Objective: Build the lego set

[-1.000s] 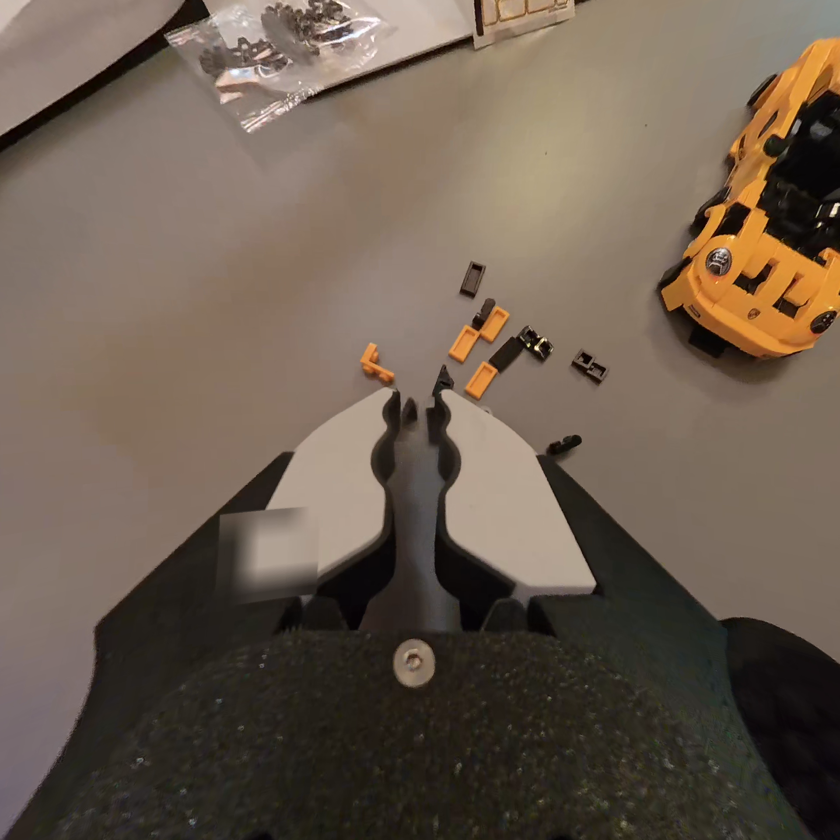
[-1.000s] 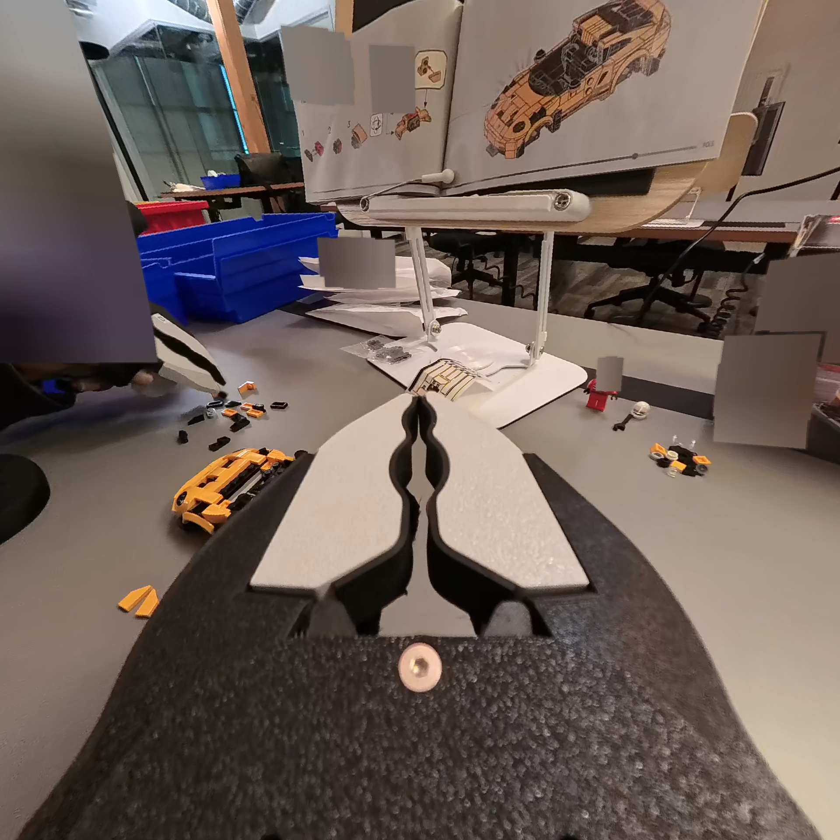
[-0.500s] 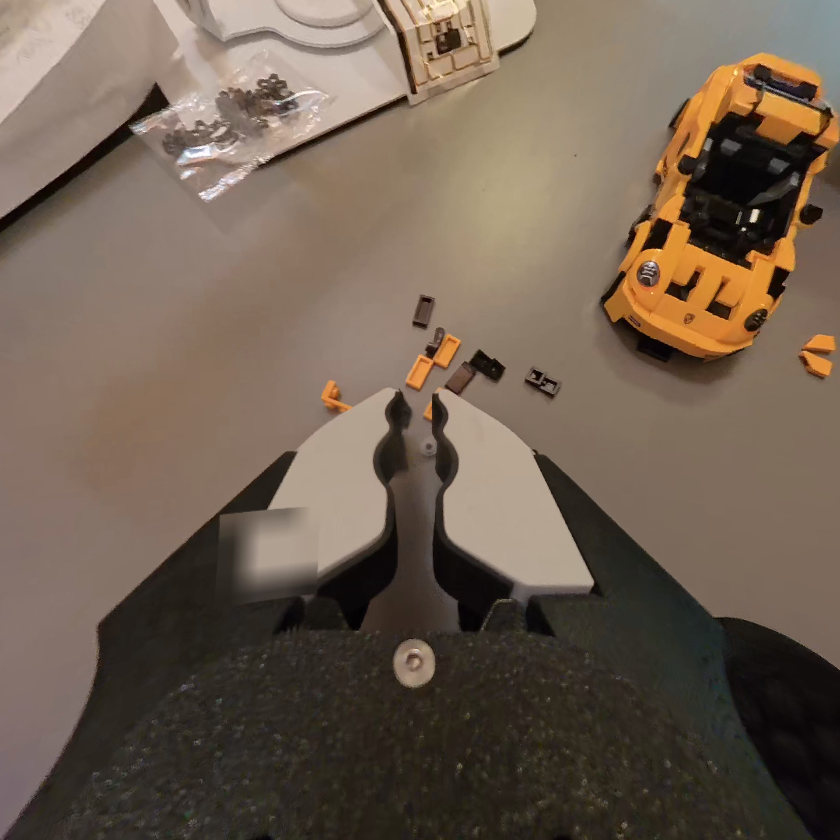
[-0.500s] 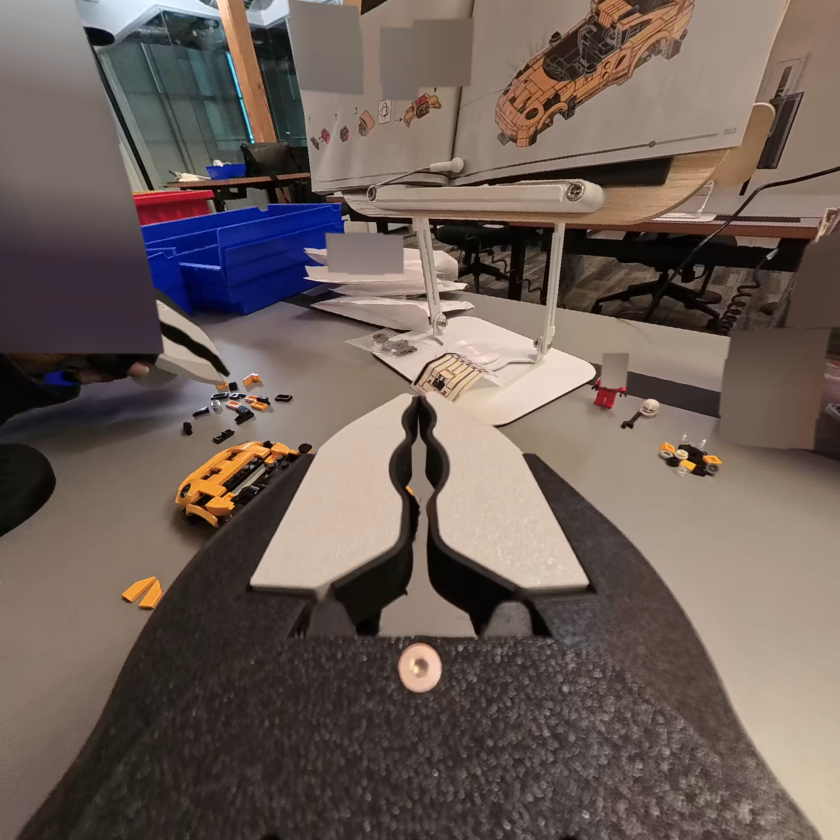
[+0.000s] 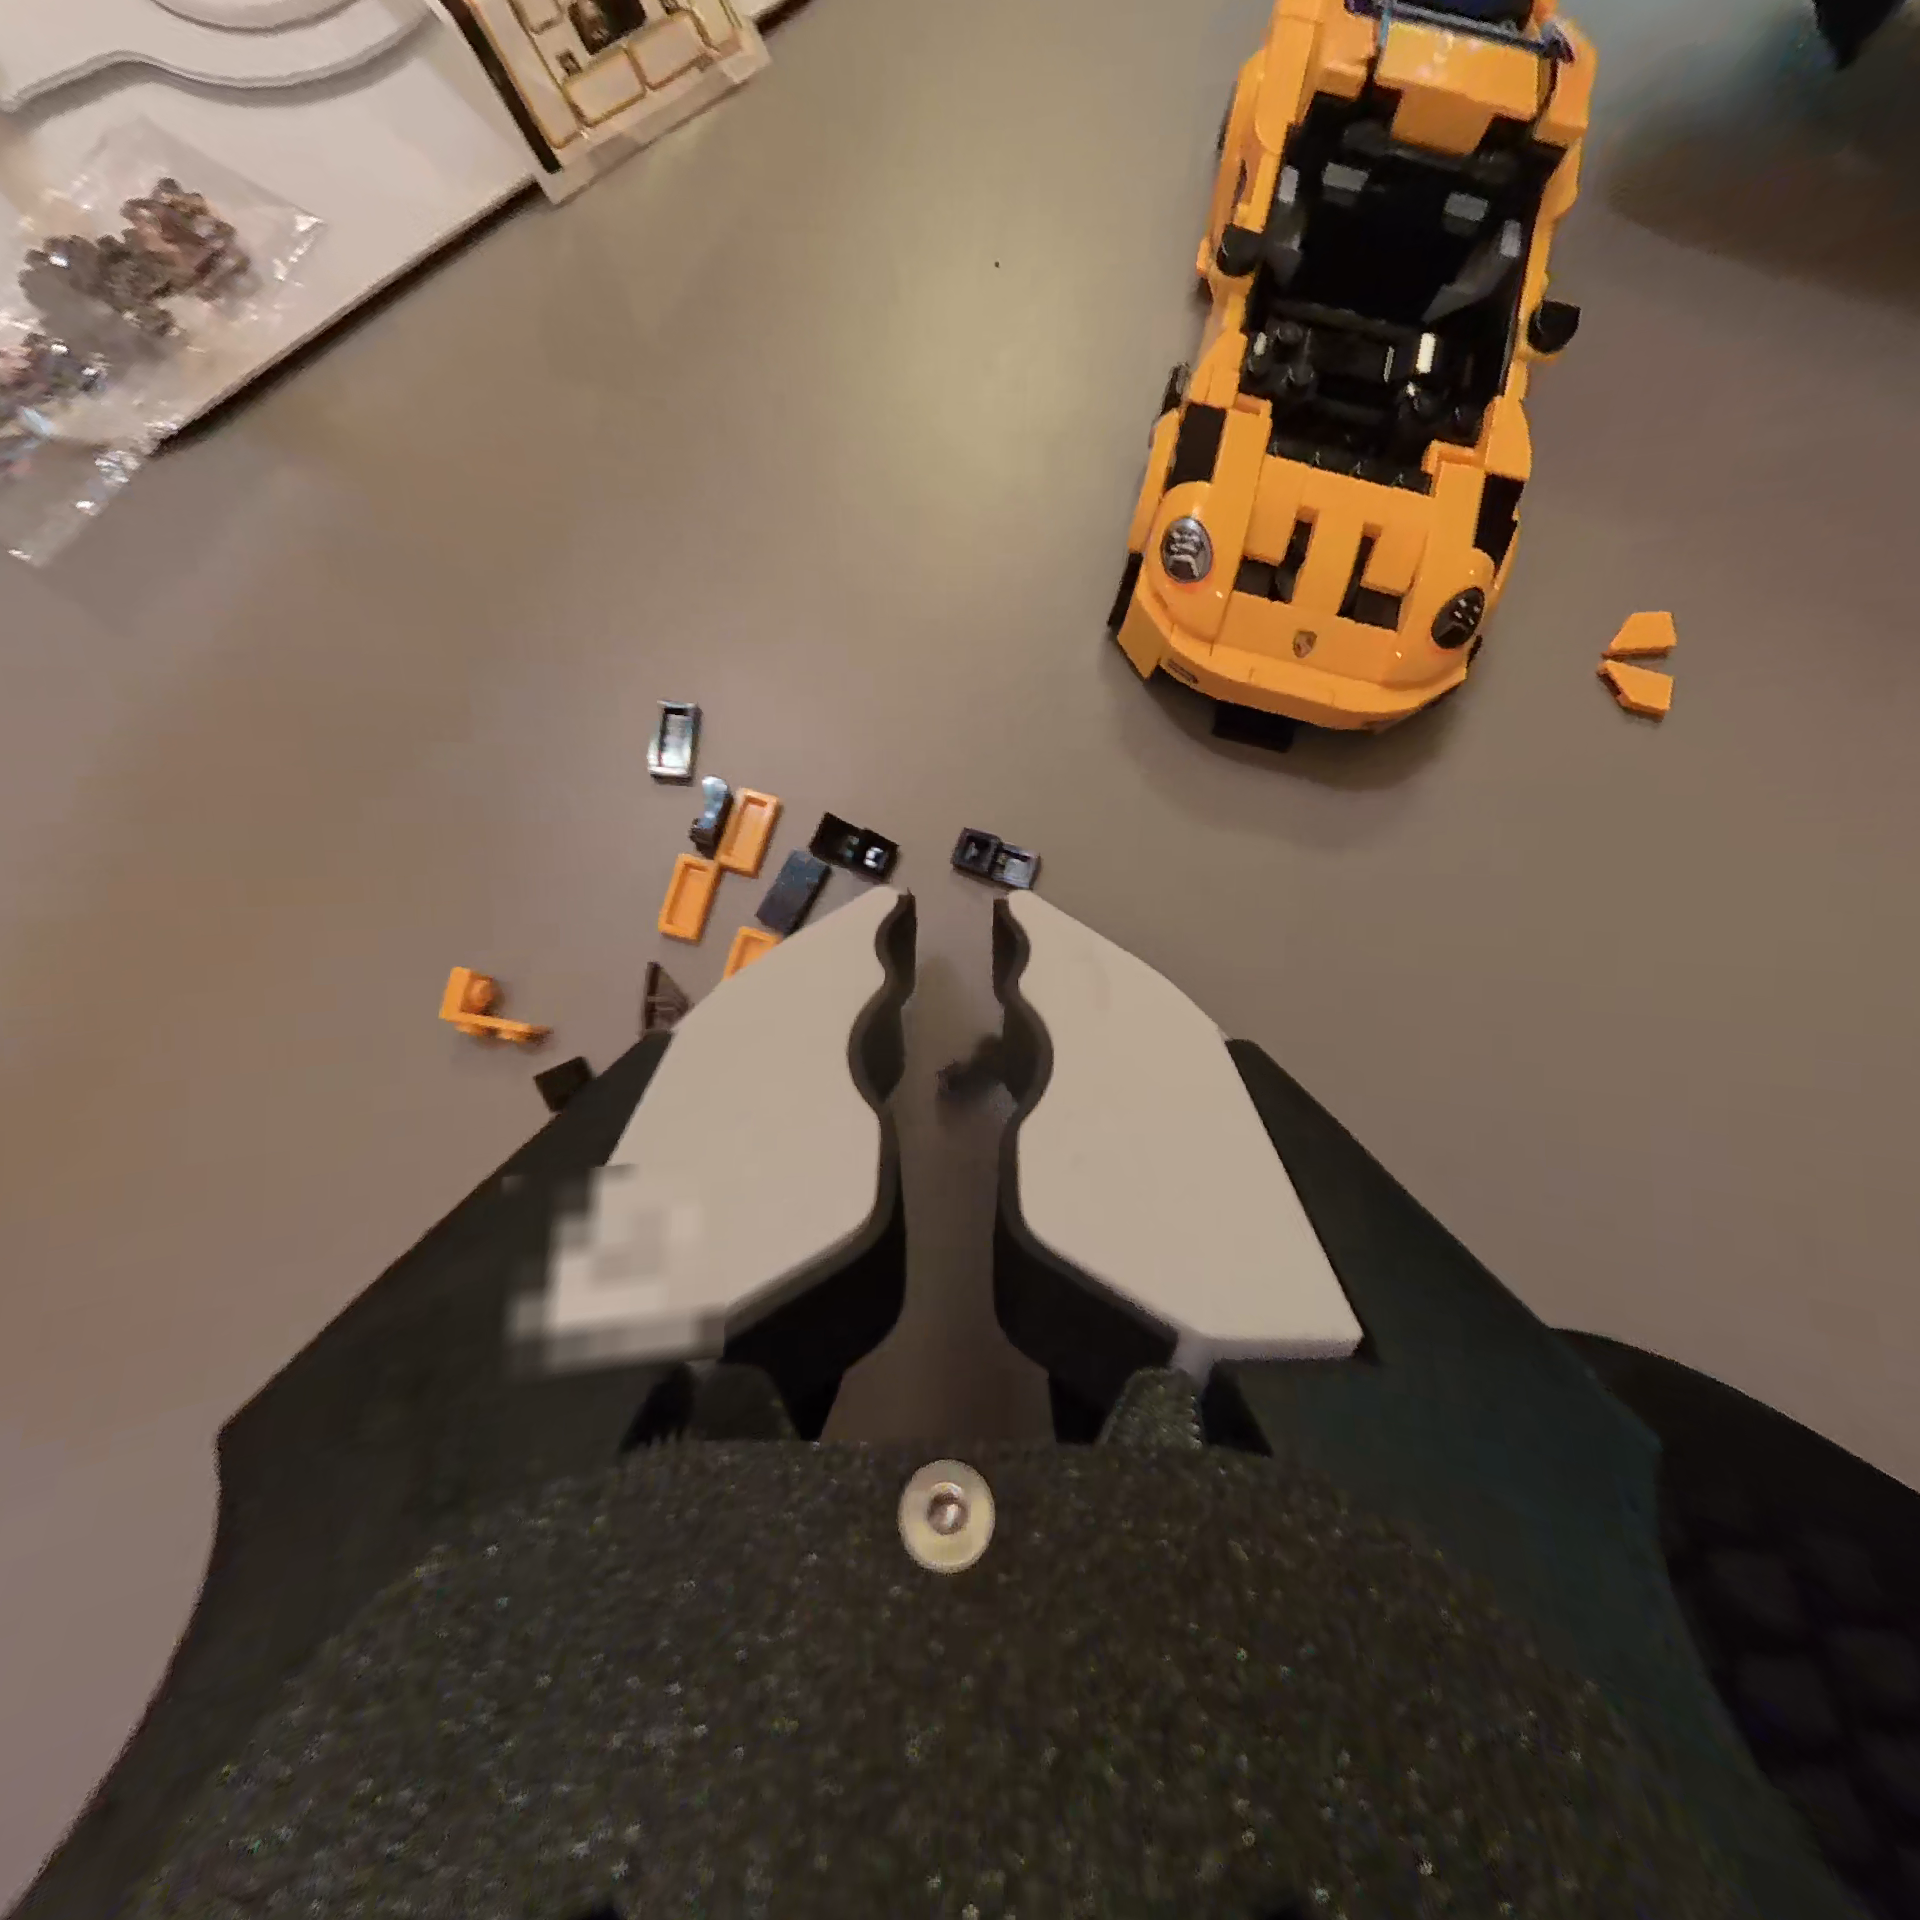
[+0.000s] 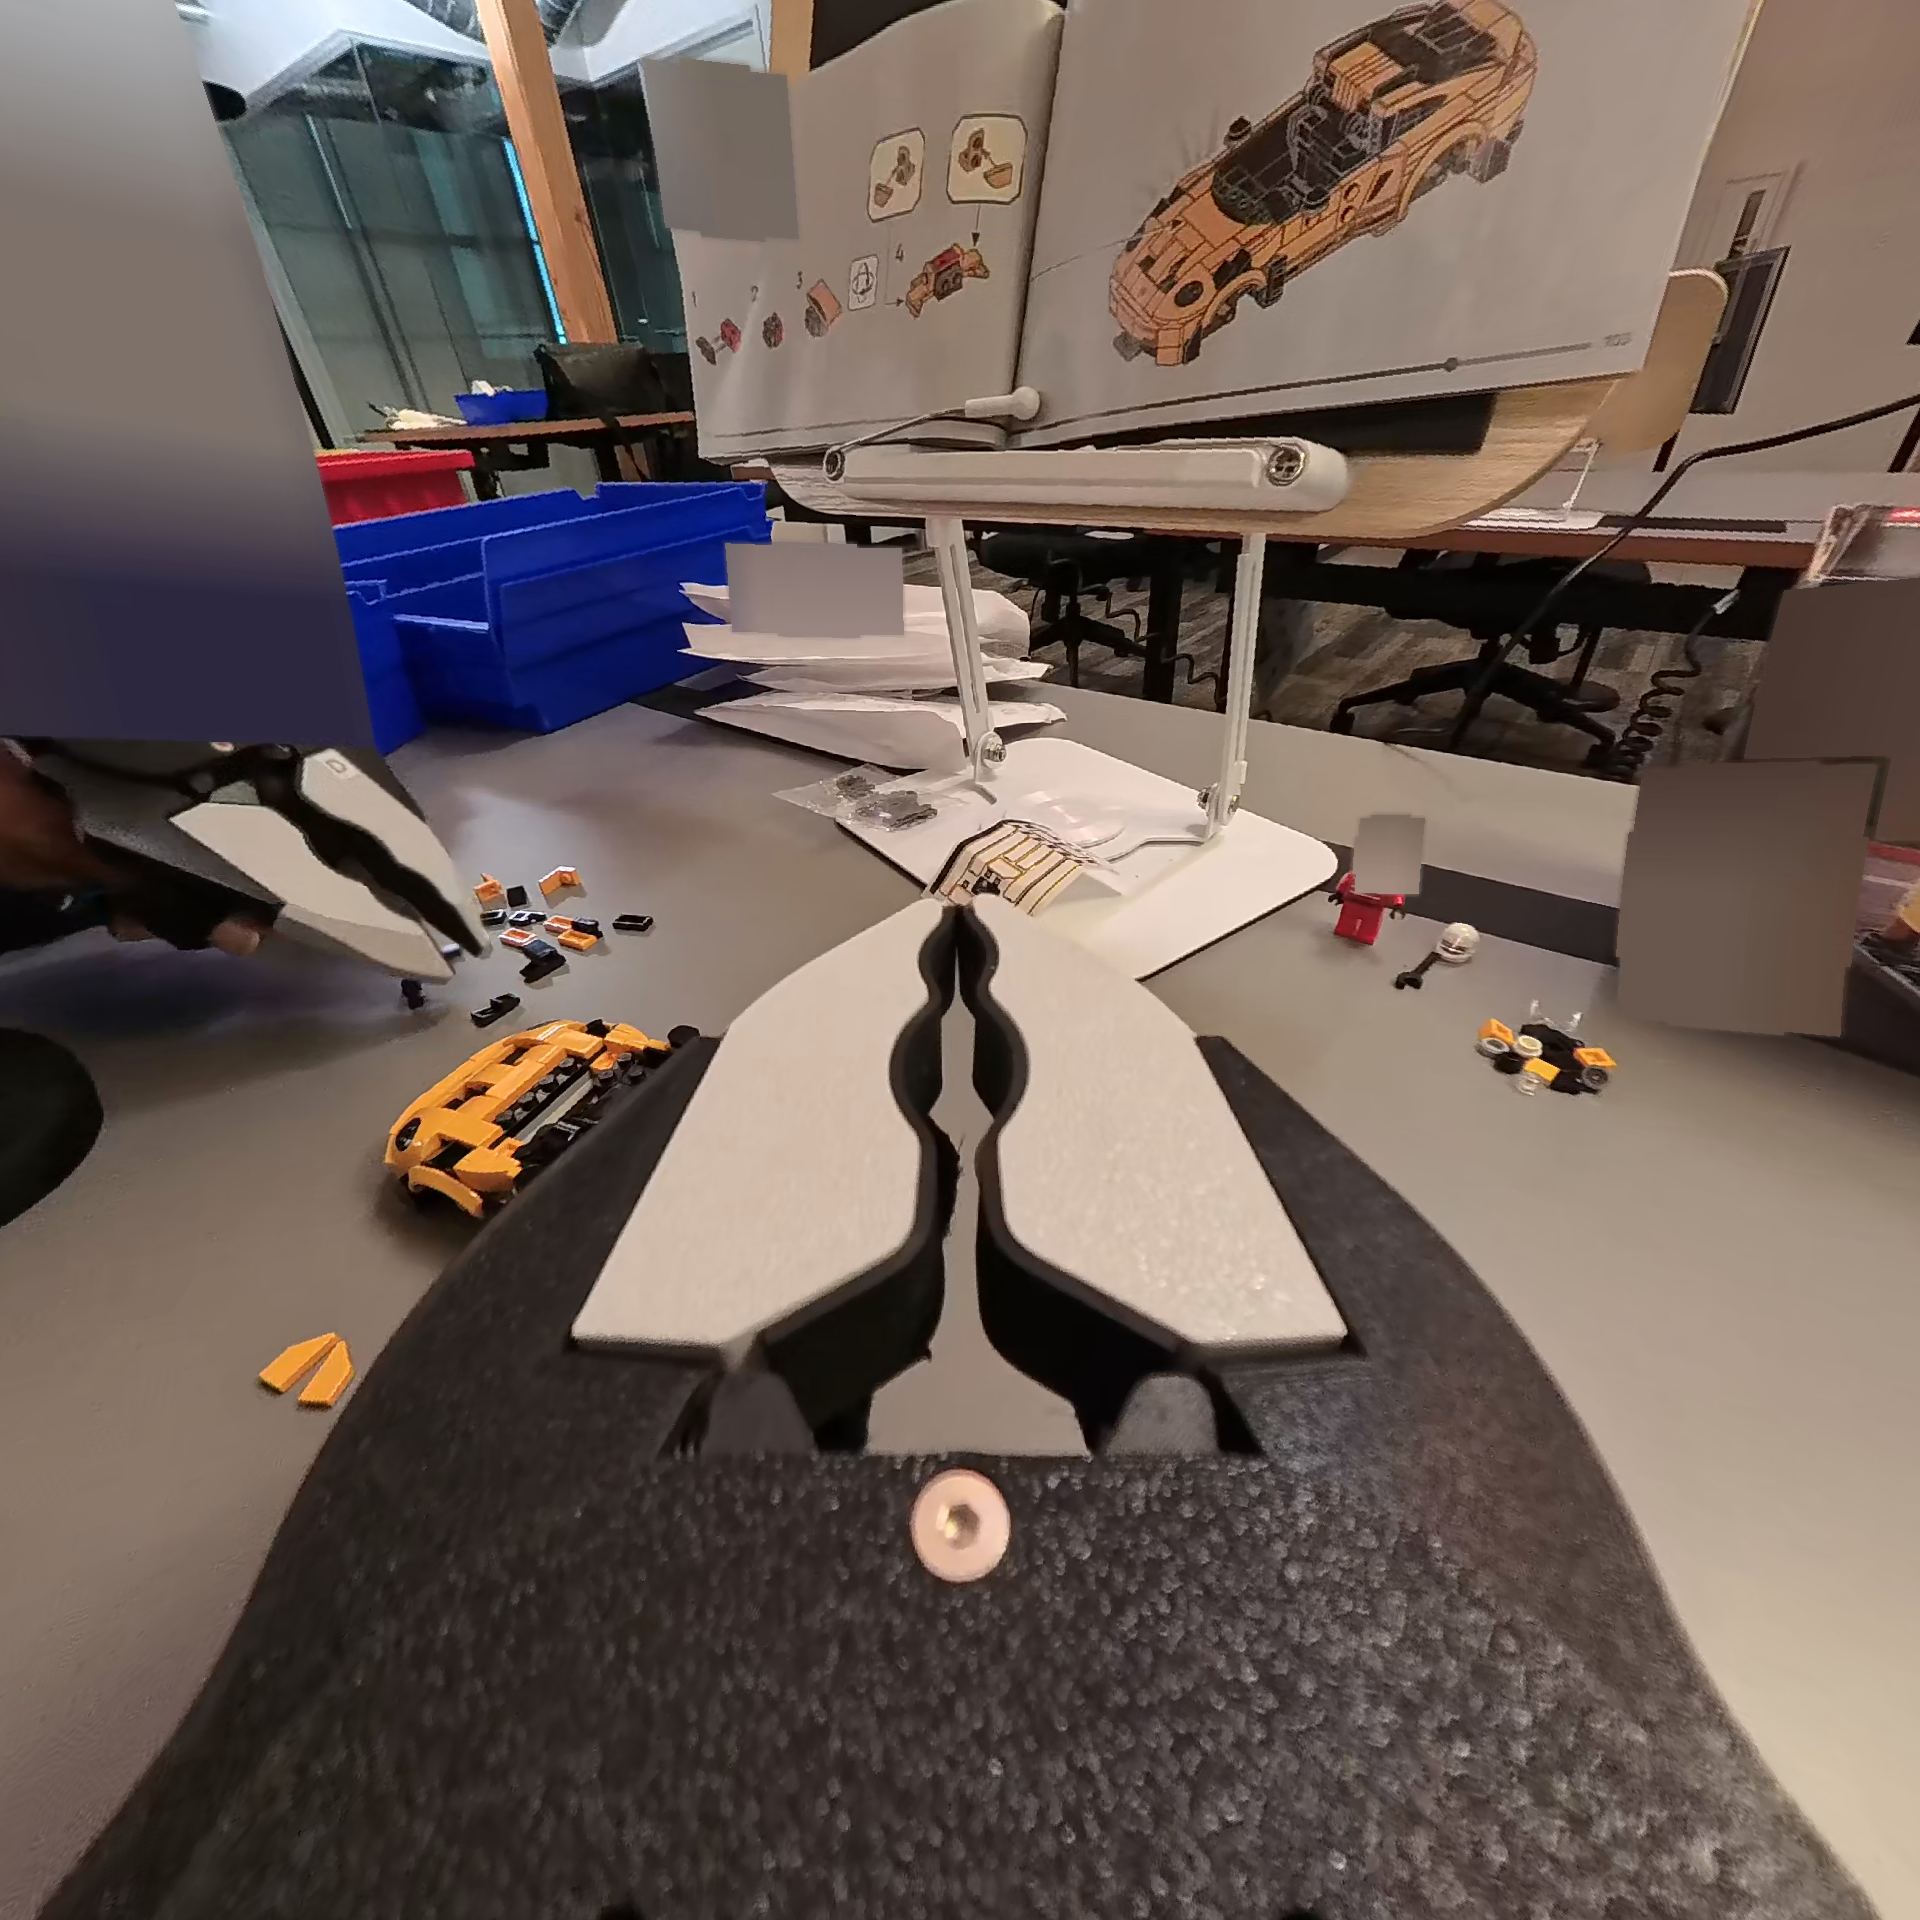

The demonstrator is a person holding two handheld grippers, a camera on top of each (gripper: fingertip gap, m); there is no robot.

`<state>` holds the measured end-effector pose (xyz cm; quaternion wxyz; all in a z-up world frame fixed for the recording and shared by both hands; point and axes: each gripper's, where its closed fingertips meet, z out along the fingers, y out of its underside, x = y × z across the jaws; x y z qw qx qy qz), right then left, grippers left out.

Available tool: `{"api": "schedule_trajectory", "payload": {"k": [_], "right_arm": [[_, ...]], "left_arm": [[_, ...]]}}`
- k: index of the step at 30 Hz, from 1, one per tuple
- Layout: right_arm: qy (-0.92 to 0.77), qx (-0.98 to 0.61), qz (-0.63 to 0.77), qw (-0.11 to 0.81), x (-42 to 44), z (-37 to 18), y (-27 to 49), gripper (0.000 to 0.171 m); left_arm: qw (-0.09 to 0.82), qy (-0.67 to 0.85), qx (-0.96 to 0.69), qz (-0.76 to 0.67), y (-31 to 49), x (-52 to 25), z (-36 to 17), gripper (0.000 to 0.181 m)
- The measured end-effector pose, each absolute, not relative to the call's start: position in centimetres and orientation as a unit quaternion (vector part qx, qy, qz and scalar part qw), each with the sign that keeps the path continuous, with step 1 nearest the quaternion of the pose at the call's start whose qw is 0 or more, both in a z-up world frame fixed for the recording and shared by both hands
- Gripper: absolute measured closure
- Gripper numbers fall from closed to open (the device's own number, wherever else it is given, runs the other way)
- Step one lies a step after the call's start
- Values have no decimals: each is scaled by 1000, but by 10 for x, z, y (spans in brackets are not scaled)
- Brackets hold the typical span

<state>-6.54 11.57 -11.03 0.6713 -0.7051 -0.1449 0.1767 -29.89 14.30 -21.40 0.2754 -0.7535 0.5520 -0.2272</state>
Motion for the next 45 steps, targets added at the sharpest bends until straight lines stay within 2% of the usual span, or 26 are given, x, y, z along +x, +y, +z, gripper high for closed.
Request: {"api": "schedule_trajectory", "payload": {"k": [5,13,16,19,23,30,33,38,45], "right_arm": [[-146,-706,178,670,-66,-111,115,171],[-150,-707,179,667,-68,-112,115,171],[-151,-707,178,667,-68,-112,115,171],[-153,-707,178,667,-69,-112,115,171],[-153,-707,178,667,-68,-112,115,171],[-153,-708,178,666,-68,-113,115,171],[-153,-709,178,666,-68,-113,115,171],[-155,-710,177,664,-68,-114,115,171],[-159,-709,174,665,-69,-114,115,171]], "left_arm": [[229,599,-737,-216,122,-314,-215,161],[233,585,-755,-184,128,-326,-223,157],[230,590,-754,-174,128,-327,-227,159],[224,596,-750,-179,125,-327,-228,172],[223,604,-743,-184,121,-327,-226,177],[252,587,-750,-173,133,-325,-224,177],[294,584,-748,-114,149,-329,-220,177],[299,608,-734,-54,153,-329,-227,177],[288,599,-739,-109,143,-322,-227,171]]}}
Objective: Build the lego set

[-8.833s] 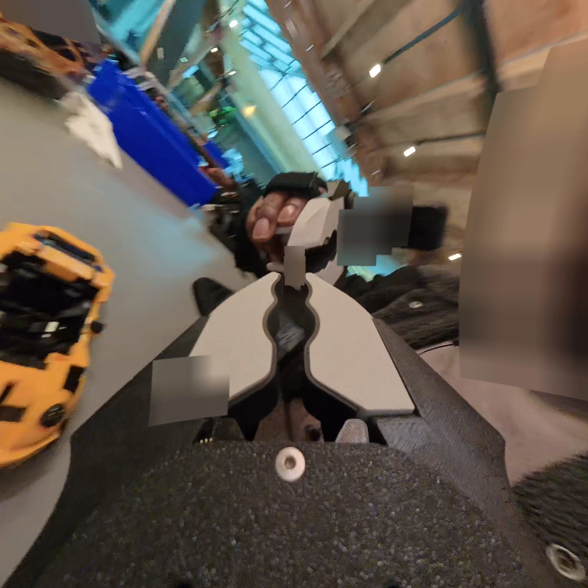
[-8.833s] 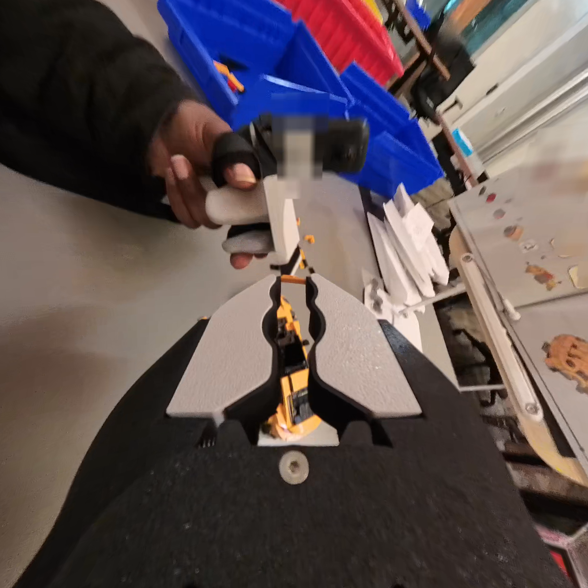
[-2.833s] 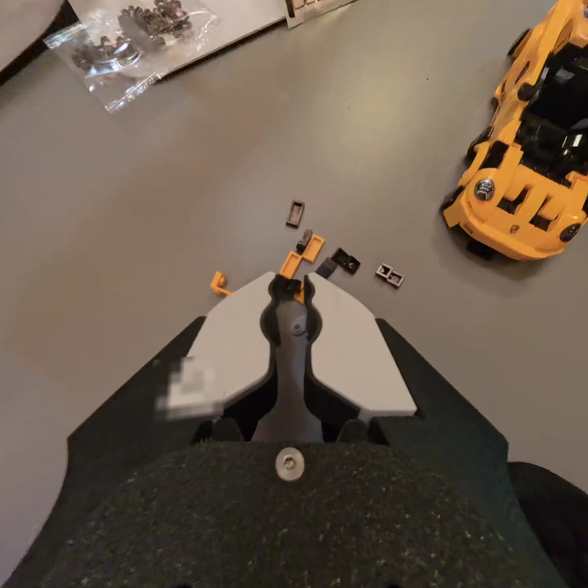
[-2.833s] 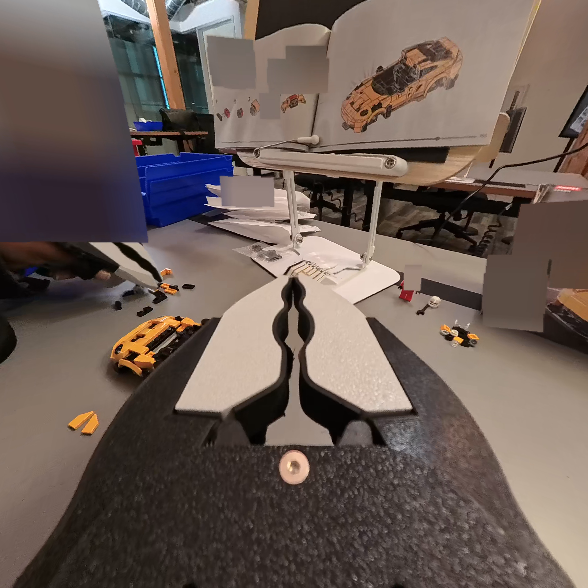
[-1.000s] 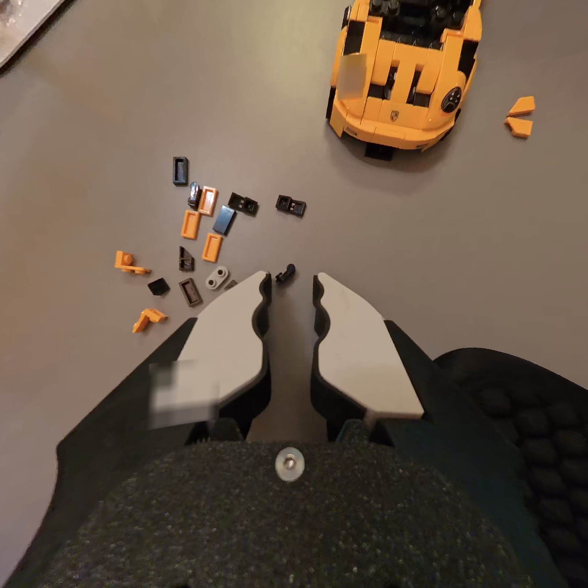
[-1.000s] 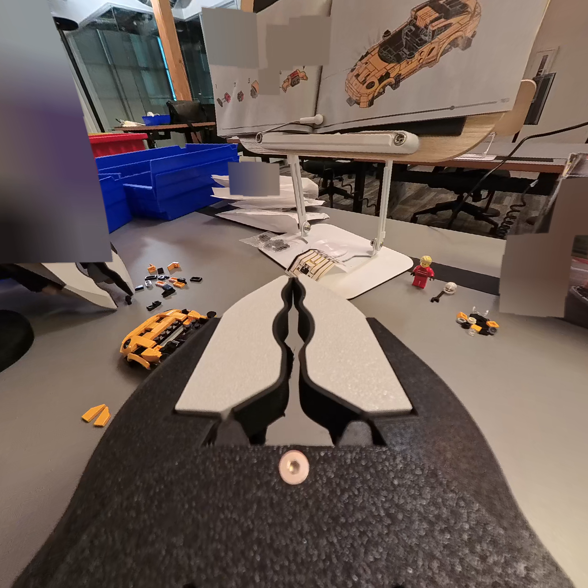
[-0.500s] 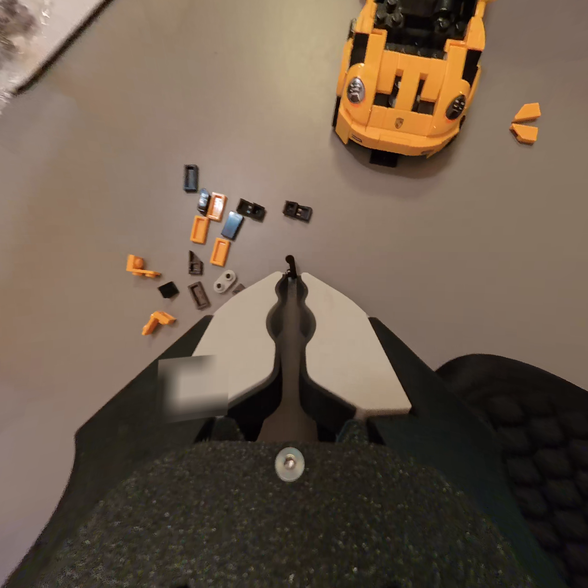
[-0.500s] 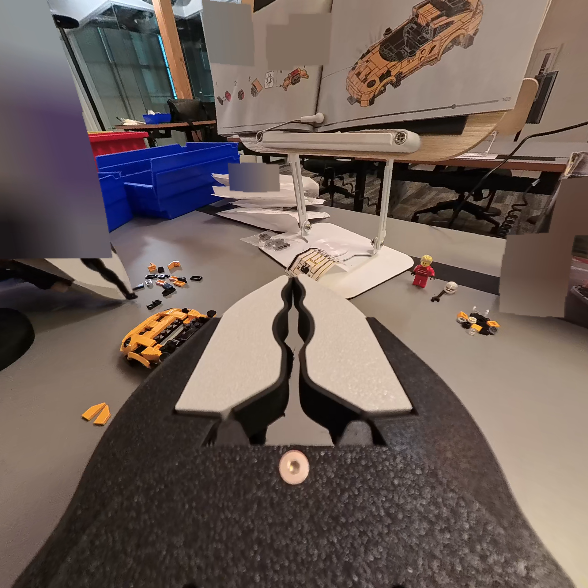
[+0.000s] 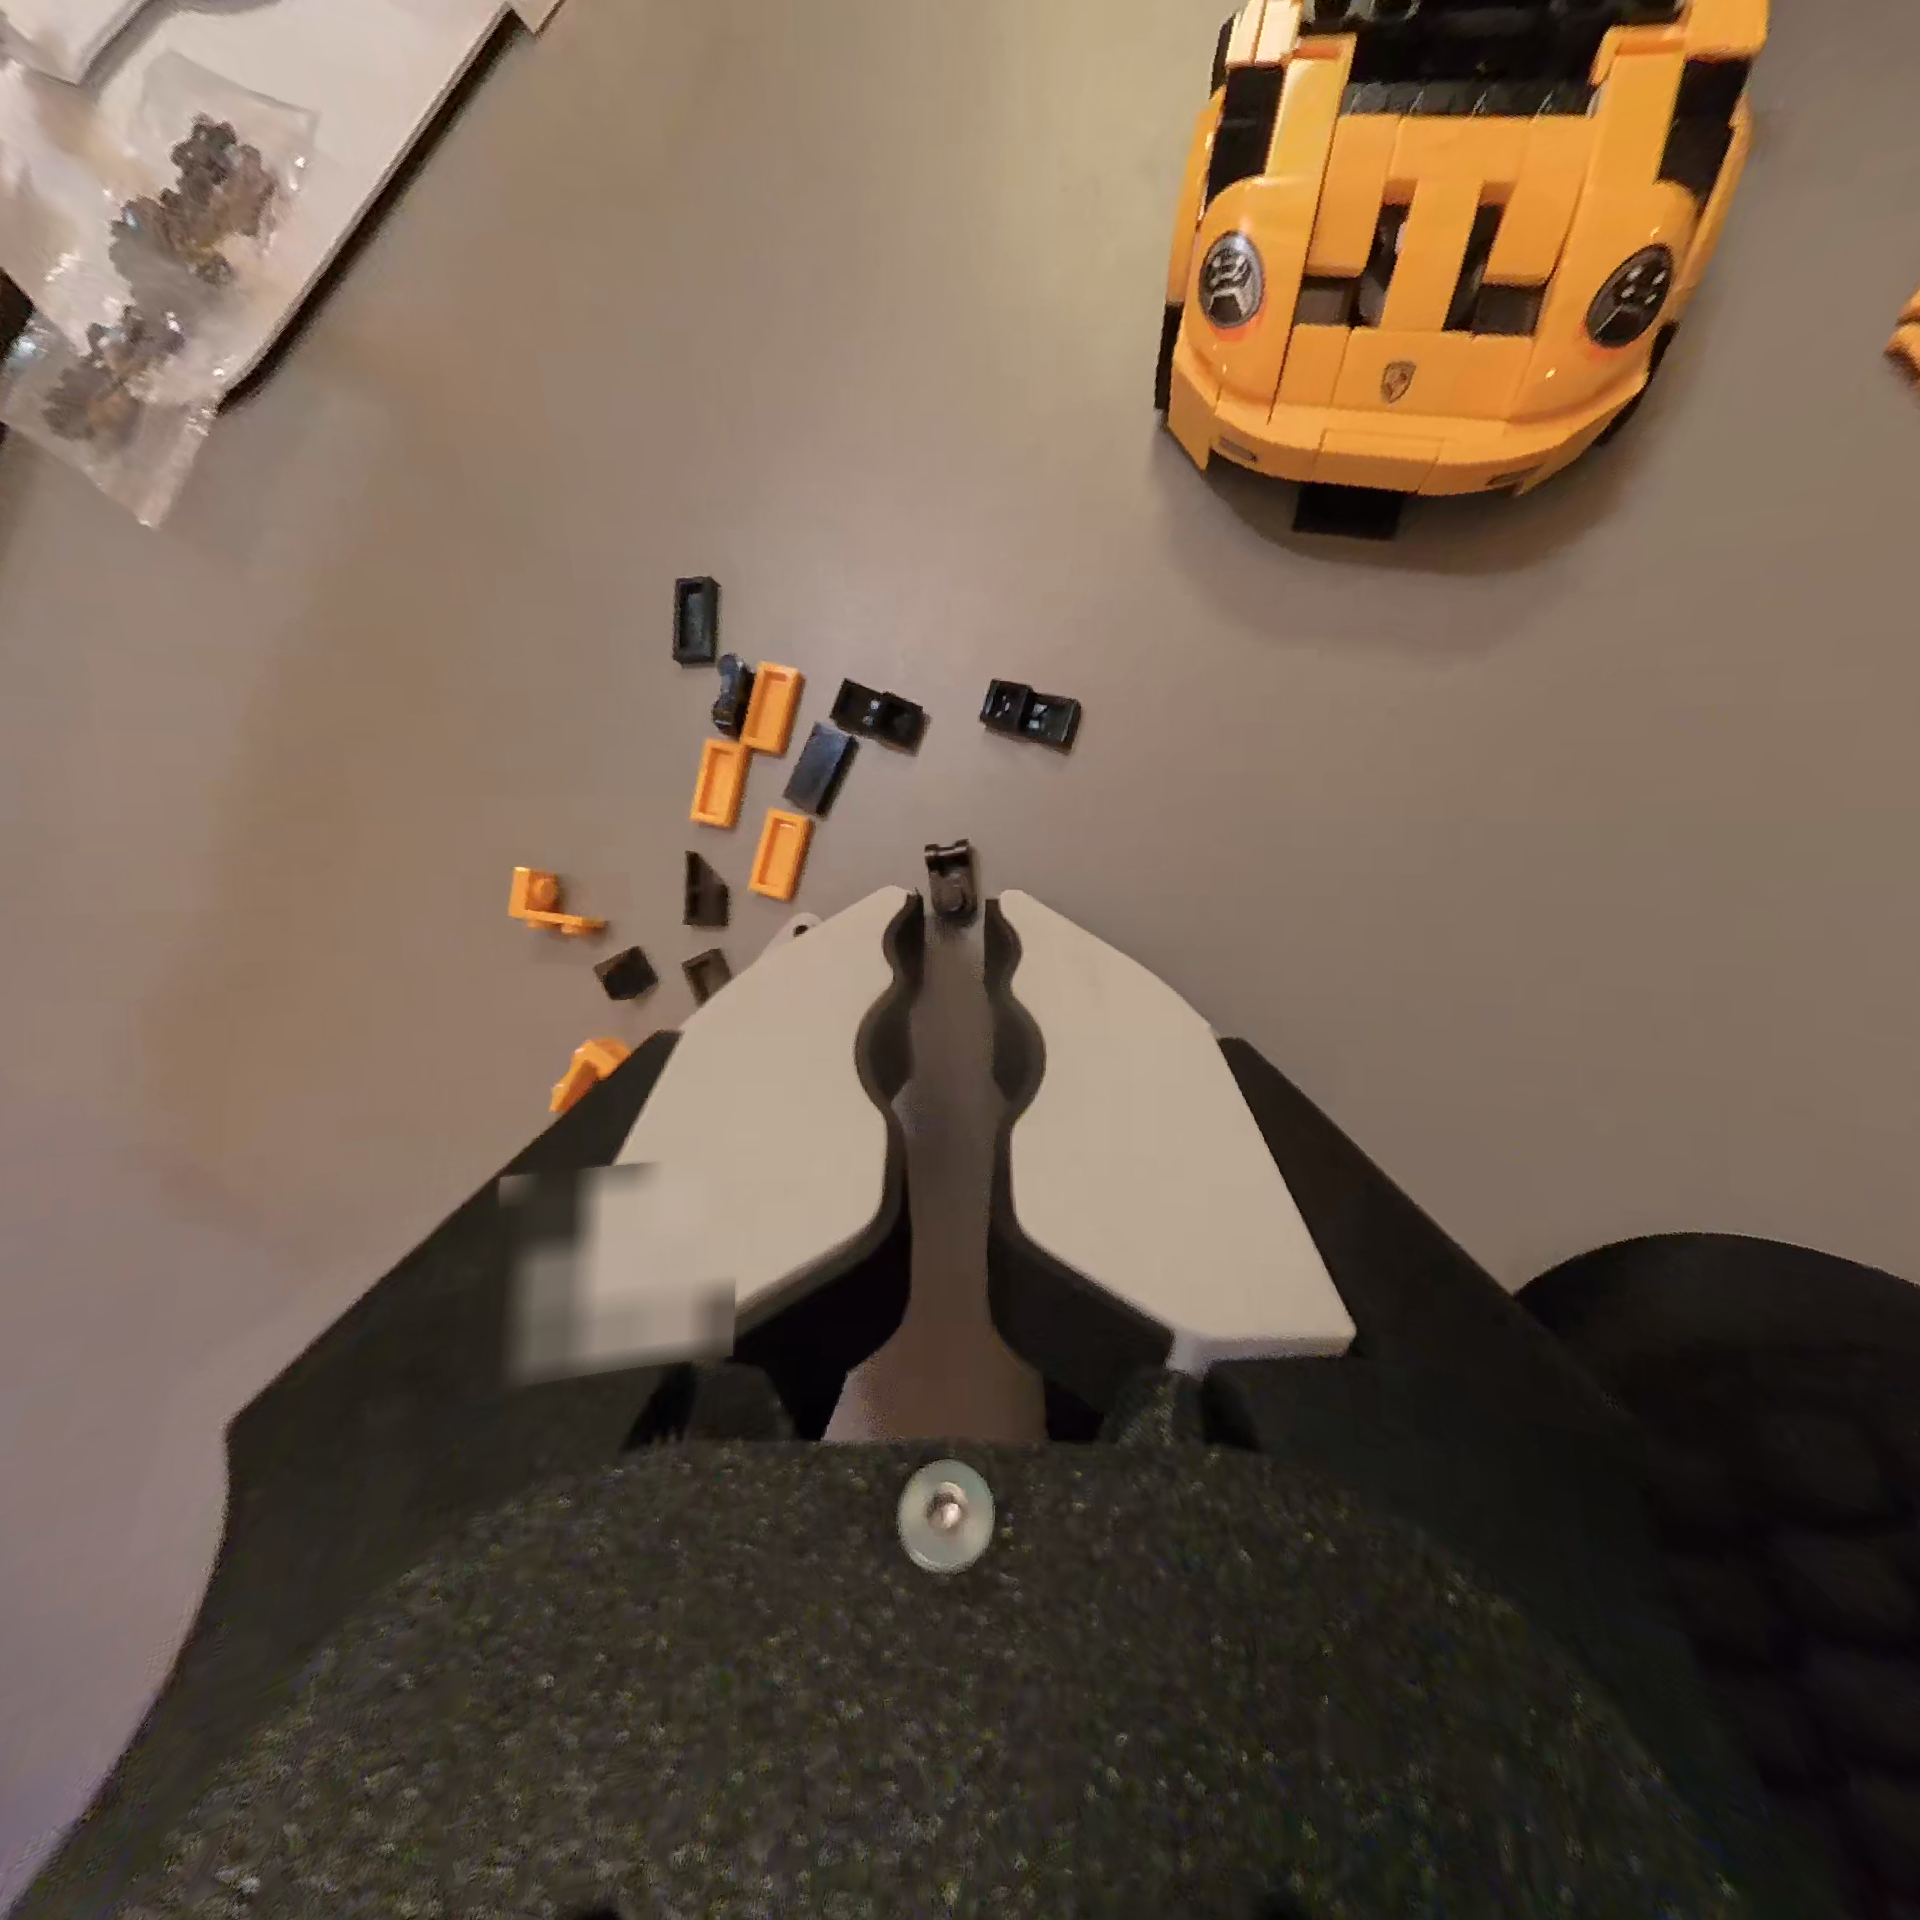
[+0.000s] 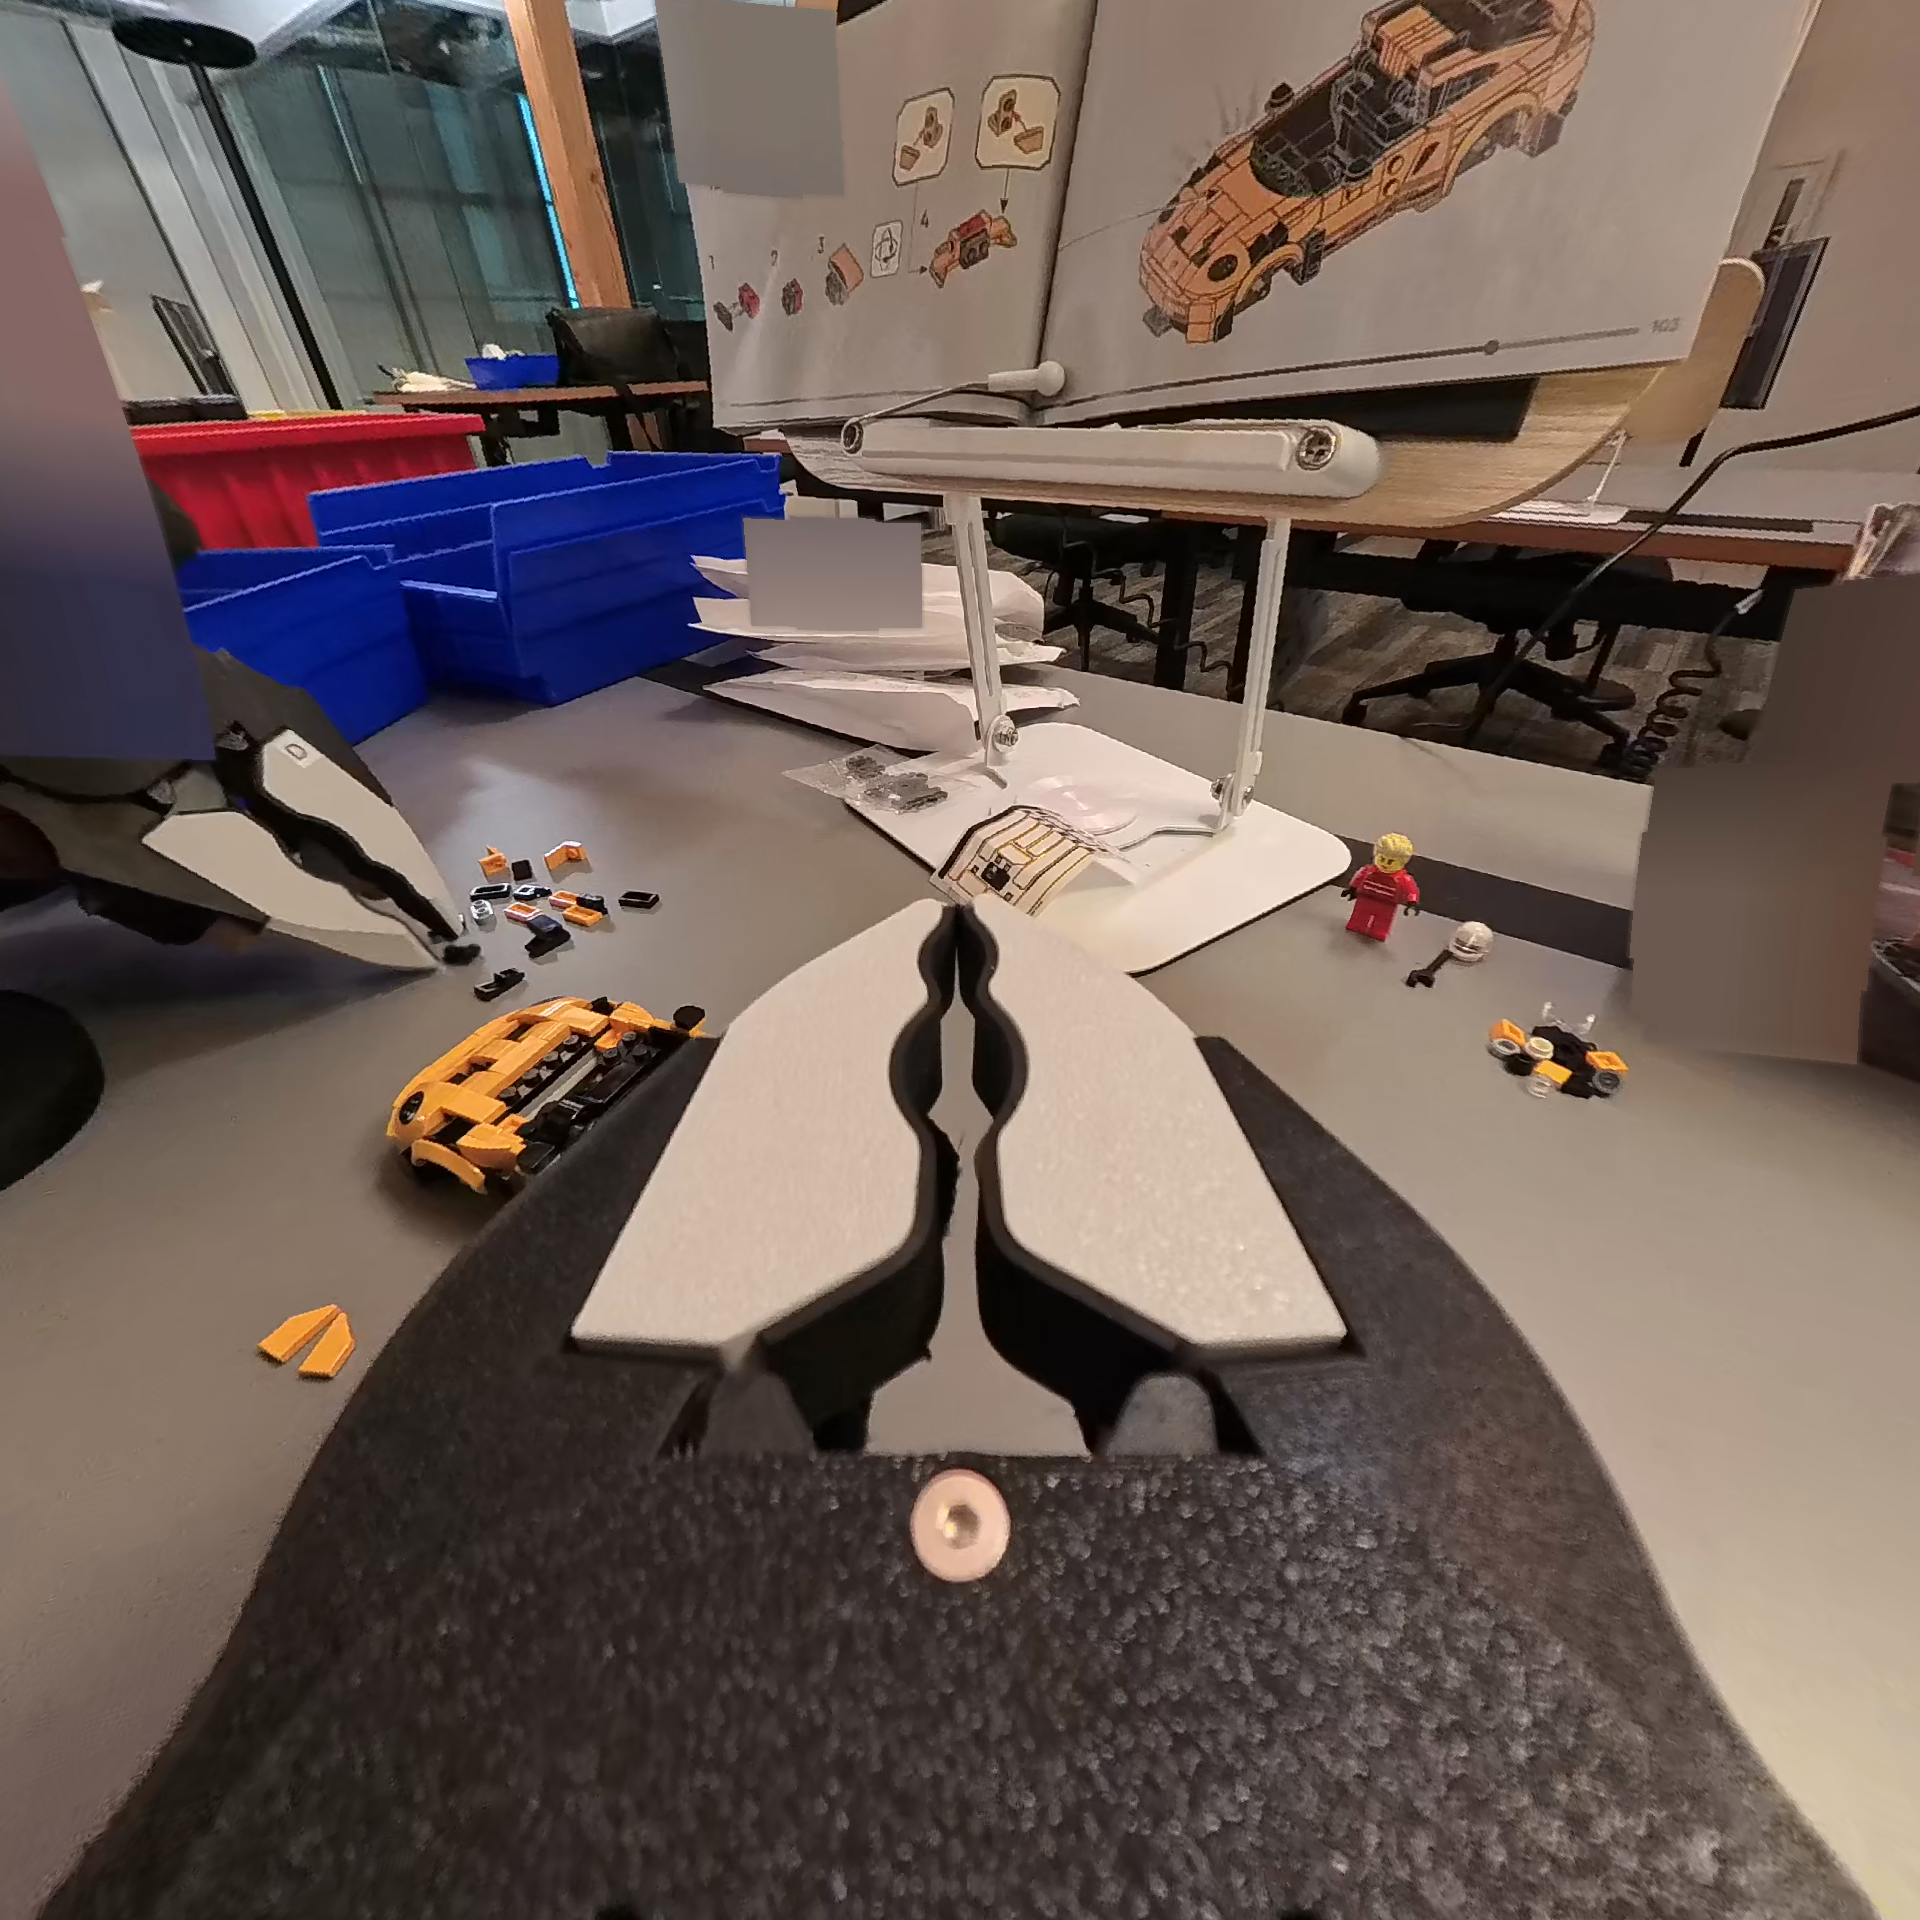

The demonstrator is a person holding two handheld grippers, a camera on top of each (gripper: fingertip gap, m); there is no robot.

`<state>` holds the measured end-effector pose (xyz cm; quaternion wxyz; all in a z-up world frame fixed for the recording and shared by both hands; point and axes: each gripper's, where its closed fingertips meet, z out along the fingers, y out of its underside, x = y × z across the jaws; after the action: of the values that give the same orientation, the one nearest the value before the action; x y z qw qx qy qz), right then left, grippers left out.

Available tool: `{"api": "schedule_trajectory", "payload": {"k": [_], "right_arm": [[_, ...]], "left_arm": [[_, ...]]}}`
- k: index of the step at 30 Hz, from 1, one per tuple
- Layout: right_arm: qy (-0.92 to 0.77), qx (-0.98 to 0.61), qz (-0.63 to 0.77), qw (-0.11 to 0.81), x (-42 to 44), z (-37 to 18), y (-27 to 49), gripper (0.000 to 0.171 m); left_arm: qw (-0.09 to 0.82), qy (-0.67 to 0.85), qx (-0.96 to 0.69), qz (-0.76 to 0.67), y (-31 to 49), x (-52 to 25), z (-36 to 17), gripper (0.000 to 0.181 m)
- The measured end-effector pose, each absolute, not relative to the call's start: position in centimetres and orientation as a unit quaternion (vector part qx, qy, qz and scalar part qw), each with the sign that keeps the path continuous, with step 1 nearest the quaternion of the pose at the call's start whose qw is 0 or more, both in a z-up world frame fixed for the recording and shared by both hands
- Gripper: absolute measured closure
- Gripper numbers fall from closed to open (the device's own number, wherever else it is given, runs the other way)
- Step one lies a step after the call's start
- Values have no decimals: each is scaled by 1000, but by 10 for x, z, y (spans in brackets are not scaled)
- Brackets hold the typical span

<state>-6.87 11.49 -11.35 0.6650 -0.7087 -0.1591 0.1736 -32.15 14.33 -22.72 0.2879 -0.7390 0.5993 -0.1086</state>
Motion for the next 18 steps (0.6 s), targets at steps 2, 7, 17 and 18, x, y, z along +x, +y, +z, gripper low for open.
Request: {"api": "schedule_trajectory", "payload": {"k": [2,7,17,18], "right_arm": [[-161,-709,172,665,-69,-114,115,171],[-164,-710,167,664,-69,-115,115,171],[-131,-701,130,689,-52,-107,119,171],[-128,-700,127,691,-50,-106,119,171]], "left_arm": [[285,590,-744,-134,141,-319,-227,167],[305,565,-746,-177,142,-315,-216,164],[512,412,-691,-301,162,-304,-127,181],[530,397,-683,-309,161,-306,-121,181]]}}
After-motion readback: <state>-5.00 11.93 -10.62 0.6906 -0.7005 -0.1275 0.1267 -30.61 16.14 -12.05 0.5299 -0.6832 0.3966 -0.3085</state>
